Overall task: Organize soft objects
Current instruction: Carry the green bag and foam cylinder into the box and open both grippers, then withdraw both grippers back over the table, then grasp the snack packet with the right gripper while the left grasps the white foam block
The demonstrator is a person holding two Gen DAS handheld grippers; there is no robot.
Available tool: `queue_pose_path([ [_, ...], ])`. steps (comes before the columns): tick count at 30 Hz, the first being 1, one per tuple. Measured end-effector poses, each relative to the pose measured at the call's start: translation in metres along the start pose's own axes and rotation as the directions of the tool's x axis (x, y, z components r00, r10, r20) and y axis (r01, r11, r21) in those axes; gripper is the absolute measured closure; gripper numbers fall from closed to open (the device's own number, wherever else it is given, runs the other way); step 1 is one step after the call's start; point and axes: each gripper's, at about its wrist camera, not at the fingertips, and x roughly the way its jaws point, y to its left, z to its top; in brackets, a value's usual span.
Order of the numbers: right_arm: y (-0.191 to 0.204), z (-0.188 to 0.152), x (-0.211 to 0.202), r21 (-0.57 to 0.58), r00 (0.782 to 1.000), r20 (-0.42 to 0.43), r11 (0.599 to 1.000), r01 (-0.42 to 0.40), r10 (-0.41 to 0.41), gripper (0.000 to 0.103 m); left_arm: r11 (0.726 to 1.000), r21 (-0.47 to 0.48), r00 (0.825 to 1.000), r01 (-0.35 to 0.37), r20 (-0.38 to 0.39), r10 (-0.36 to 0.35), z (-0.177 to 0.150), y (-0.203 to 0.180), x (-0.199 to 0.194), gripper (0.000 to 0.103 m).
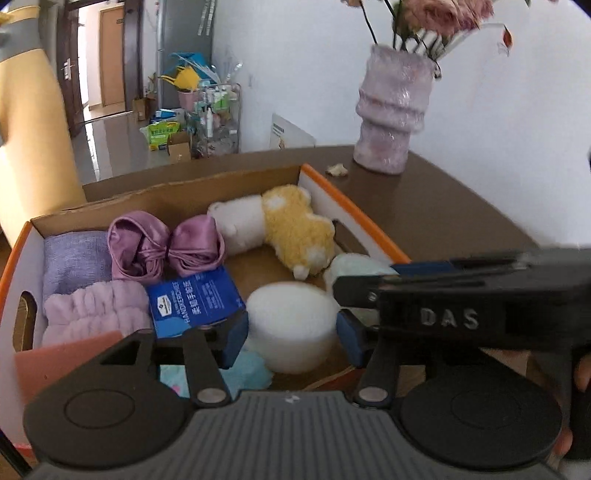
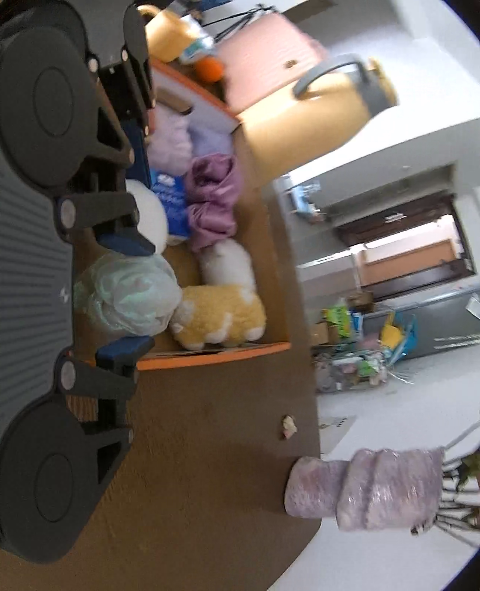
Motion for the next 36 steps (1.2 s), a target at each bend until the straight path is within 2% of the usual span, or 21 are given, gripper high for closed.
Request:
queue_pose_path([
  [3,0.004,0.000,0.000,-0.037,1.000,0.006,0.999,0.015,-0.014,0.047,1.000,-0.010,1.000,-0.007,0.013,0.007,-0.004,0.006,-0.007,0.031],
  [5,0.005,-0.001,-0.007,-0.037,0.999,0.028,0.999,0.016,-0.015,0.046,1.000,-0.020,0.999,-0.013,0.041,0.014,-0.007,0.011,-0.021,0.030],
  [7,0.007,-0.005,-0.024,-0.047,0.997,0.071,0.999,0.023,-0.020,0.045,1.000,-0.021,0.997,-0.013,0.074,0.015,-0.010,0.015,-0.042,0.029],
  [10,0.012,-0.011,-0.058,-0.070,0.989,0.144,0.997,0.034,-0.024,0.041,0.999,-0.009,0.989,-0.051,0.141,0.052,-0.020,0.019,-0.081,0.025],
  [11,0.013,-0.014,-0.071,-0.077,0.986,0.168,0.996,0.035,-0.021,0.037,0.998,-0.004,0.985,-0.062,0.160,0.062,-0.023,0.020,-0.093,0.024],
  [12,0.015,-0.020,-0.085,-0.090,0.981,0.191,0.995,0.034,-0.016,0.034,0.997,-0.003,0.982,-0.072,0.174,0.072,-0.029,0.021,-0.105,0.023],
  [15,0.024,-0.040,-0.119,-0.130,0.976,0.219,0.991,0.039,-0.010,0.034,0.995,0.001,0.973,-0.104,0.205,0.102,-0.054,0.023,-0.141,0.022],
  [19,0.038,-0.085,-0.160,-0.184,0.970,0.243,0.983,0.019,0.027,0.032,0.986,0.002,0.955,-0.168,0.249,0.163,-0.104,0.021,-0.184,0.020],
  [22,0.053,-0.133,-0.184,-0.228,0.967,0.248,0.974,0.006,0.052,0.031,0.978,-0.036,0.941,-0.206,0.268,0.208,-0.151,0.020,-0.213,0.019],
  [27,0.078,-0.214,-0.200,-0.240,0.977,0.209,0.971,0.002,0.050,0.031,0.960,-0.122,0.935,-0.251,0.226,0.273,-0.222,0.024,-0.245,0.018],
  [30,0.084,-0.244,-0.203,-0.200,0.984,0.174,0.980,-0.003,0.039,0.031,0.947,-0.158,0.930,-0.279,0.200,0.308,-0.252,0.023,-0.258,0.018],
  [32,0.087,-0.258,-0.204,-0.185,0.988,0.152,0.983,-0.003,0.032,0.031,0.948,-0.170,0.935,-0.270,0.187,0.300,-0.264,0.023,-0.264,0.018],
  [36,0.096,-0.279,-0.204,-0.182,0.992,0.123,0.983,0.004,0.019,0.033,0.950,-0.181,0.938,-0.254,0.192,0.288,-0.271,0.024,-0.269,0.018],
])
